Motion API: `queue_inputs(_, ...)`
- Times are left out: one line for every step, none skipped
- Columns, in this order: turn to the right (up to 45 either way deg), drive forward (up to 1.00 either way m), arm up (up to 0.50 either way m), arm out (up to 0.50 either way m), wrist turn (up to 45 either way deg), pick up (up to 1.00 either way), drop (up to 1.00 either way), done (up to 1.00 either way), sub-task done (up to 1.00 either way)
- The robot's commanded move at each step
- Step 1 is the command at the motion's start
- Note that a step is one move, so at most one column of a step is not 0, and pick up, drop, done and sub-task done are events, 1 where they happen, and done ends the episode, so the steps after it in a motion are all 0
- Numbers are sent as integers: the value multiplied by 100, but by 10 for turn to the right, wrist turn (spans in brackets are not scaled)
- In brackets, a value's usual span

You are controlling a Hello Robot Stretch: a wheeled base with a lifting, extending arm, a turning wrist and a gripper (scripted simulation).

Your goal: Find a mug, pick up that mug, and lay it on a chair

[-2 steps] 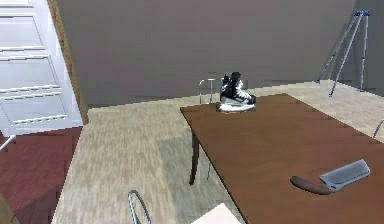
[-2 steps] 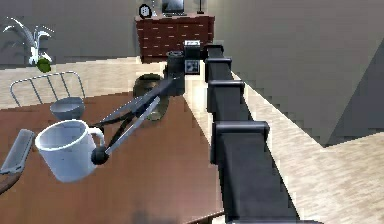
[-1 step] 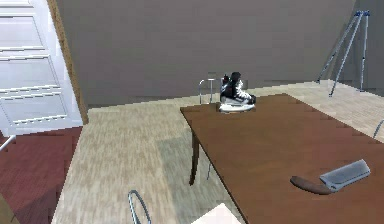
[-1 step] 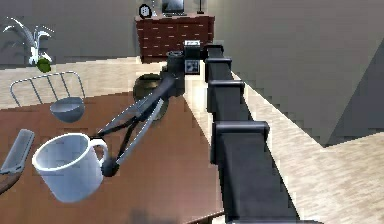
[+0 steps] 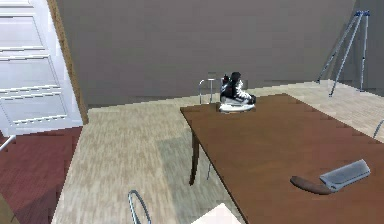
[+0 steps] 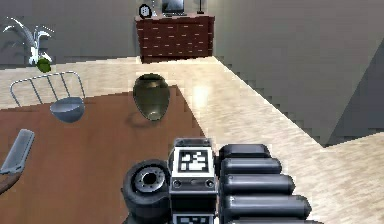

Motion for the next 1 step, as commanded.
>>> queue_inputs(-450,0,0,0,0,0,0,0,0)
